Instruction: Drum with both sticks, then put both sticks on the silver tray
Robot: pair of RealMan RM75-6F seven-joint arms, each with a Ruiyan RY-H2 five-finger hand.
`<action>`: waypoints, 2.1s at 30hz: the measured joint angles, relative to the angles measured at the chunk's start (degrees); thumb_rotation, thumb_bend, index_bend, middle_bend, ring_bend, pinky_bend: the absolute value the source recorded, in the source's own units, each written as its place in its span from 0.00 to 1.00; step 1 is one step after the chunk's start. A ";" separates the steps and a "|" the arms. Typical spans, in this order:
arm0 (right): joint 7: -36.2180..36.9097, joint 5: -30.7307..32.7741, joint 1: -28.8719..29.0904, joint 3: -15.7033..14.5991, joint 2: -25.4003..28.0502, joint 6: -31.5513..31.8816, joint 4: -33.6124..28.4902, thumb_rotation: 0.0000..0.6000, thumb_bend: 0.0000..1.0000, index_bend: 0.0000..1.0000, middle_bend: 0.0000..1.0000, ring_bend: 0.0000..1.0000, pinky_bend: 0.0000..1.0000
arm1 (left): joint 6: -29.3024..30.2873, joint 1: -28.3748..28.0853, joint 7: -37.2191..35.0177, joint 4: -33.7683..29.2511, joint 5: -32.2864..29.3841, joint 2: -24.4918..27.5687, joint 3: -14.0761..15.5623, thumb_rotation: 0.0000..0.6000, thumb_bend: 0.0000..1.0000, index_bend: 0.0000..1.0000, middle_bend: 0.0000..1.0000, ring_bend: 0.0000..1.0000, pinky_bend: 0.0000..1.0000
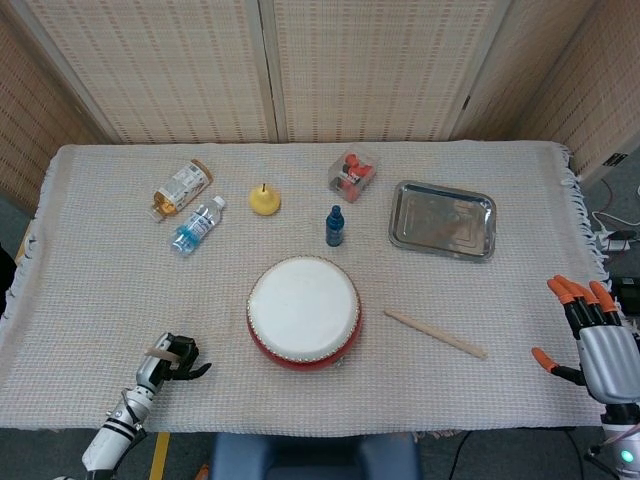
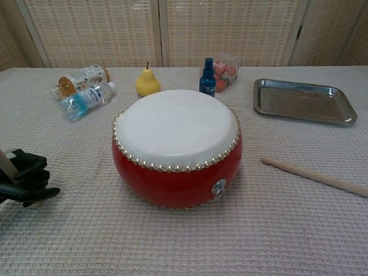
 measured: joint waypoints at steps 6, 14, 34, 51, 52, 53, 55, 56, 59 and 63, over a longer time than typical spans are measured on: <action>-0.22 0.13 0.10 0.04 0.05 -0.18 -0.15 1.00 0.17 0.10 0.07 0.00 0.05 | -0.11 0.17 0.22 0.78 0.13 -0.77 -0.05 1.00 0.25 0.95 0.97 0.88 0.89; 0.01 0.17 0.03 0.06 0.04 -0.03 0.01 1.00 0.17 0.10 0.07 0.00 0.05 | 0.51 0.58 0.59 2.31 0.04 -2.15 -0.50 1.00 0.32 1.00 1.00 0.94 0.96; -0.17 -0.04 0.27 0.11 0.09 -0.20 -0.08 1.00 0.17 0.10 0.07 0.00 0.05 | 4.46 1.79 2.70 6.05 0.96 -3.68 -1.50 1.00 0.88 1.00 1.00 1.00 1.00; 0.63 2.62 1.78 -0.45 0.05 -6.00 0.25 1.00 0.17 0.10 0.07 0.00 0.10 | 13.52 1.06 35.57 2.55 4.88 4.91 -4.57 1.00 0.94 1.00 1.00 1.00 1.00; 0.48 3.14 2.10 -0.46 0.11 -6.99 0.03 1.00 0.17 0.10 0.07 0.00 0.11 | 14.61 0.98 39.11 1.93 5.36 5.76 -4.98 1.00 0.94 1.00 1.00 1.00 1.00; 0.30 3.76 2.45 -0.45 0.14 -8.04 -0.22 1.00 0.17 0.10 0.07 0.00 0.12 | 15.34 0.92 41.72 1.34 5.72 6.47 -5.26 1.00 0.94 1.00 1.00 1.00 1.00; -0.20 5.39 3.41 -0.39 0.18 -10.76 -0.75 1.00 0.17 0.10 0.07 0.00 0.13 | 16.73 0.72 47.38 -0.56 6.55 8.43 -5.85 1.00 0.93 1.00 1.00 1.00 1.00; -0.43 6.18 3.89 -0.34 0.17 -12.03 -0.95 1.00 0.17 0.11 0.07 0.00 0.14 | 17.23 0.63 49.56 -1.46 6.87 9.26 -6.09 1.00 0.93 1.00 1.00 1.00 1.00; -1.25 9.36 5.67 0.04 -0.08 -16.17 -1.41 1.00 0.17 0.13 0.07 0.00 0.14 | 18.68 0.34 55.69 -3.83 7.66 11.29 -6.87 1.00 0.93 1.00 1.00 1.00 1.00; -3.32 13.42 8.25 0.76 -1.75 -20.67 -1.31 1.00 0.17 0.14 0.07 0.00 0.14 | 19.82 0.12 60.87 -5.79 7.91 12.55 -7.56 1.00 0.93 1.00 1.00 1.00 1.00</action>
